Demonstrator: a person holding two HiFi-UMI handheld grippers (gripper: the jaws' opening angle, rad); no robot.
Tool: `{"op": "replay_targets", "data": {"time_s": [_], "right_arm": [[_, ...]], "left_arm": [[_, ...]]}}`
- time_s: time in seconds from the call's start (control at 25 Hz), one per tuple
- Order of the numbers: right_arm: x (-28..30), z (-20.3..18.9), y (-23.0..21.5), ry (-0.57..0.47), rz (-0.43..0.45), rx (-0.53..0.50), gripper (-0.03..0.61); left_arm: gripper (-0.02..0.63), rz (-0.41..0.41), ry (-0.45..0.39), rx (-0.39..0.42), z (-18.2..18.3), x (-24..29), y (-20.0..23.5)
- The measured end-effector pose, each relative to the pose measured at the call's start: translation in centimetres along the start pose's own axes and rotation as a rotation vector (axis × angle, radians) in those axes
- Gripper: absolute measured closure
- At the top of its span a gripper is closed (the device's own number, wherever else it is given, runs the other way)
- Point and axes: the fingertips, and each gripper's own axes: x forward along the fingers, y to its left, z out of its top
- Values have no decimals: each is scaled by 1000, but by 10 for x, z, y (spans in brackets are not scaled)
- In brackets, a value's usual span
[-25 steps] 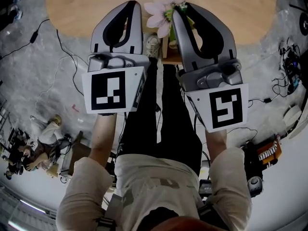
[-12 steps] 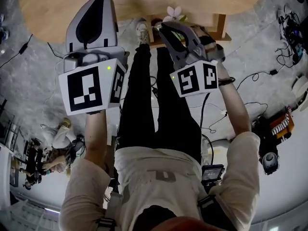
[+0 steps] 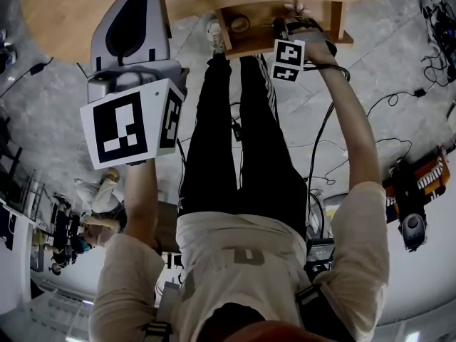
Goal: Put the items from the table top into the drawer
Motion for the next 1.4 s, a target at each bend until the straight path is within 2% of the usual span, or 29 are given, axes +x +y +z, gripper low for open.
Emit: {"op": "replay_targets", "data": {"time_s": [0.24,0.28,0.36,0.44,0.64,0.84,0.92,1.0,1.04,1.08,1.12,1.2,1.28,1.4], "right_arm": [[8,8,-7,-10,17,74,527],[8,9,-6,-18,25,96,511],[10,11,-4,-24,36,134,430],[10,10,-3,-20,50,161,382],[2,10,-3,-42,66,188,342],[-22,23,-5,-124,57,200,333],[-42,34,-18,-199,11,250,334],[-72,48,-45,-322,-71,398,336],[-92,53,-64,-397,-132,519,371],[-115,54,-86,-475,-201,661,497],[-140,53,-107,-553,-265,806,574],[-191,49,-142,-689,-376,1032,574],[-236,45,-166,-768,-503,1129,574],[-282,47,-180,-840,-626,1139,574]], "left_arm": [[606,-1,2,-7,-2,0,-1],[606,-4,0,-8,-3,-1,-1],[606,-8,2,-9,-5,-2,0],[606,-7,4,-10,-6,-2,2],[606,-3,8,-12,-8,-3,5],[606,-3,4,-13,-9,-3,0],[606,-5,-1,-16,-8,-3,-3],[606,-6,-4,-18,-7,-4,-5],[606,-6,-5,-19,-7,-4,-6],[606,-7,-6,-20,-7,-3,-7],[606,-8,-6,-22,-6,-3,-9],[606,-12,-12,-27,-5,-1,-13],[606,-18,-25,-32,-2,0,-16],[606,-27,-35,-41,2,0,-21]]}}
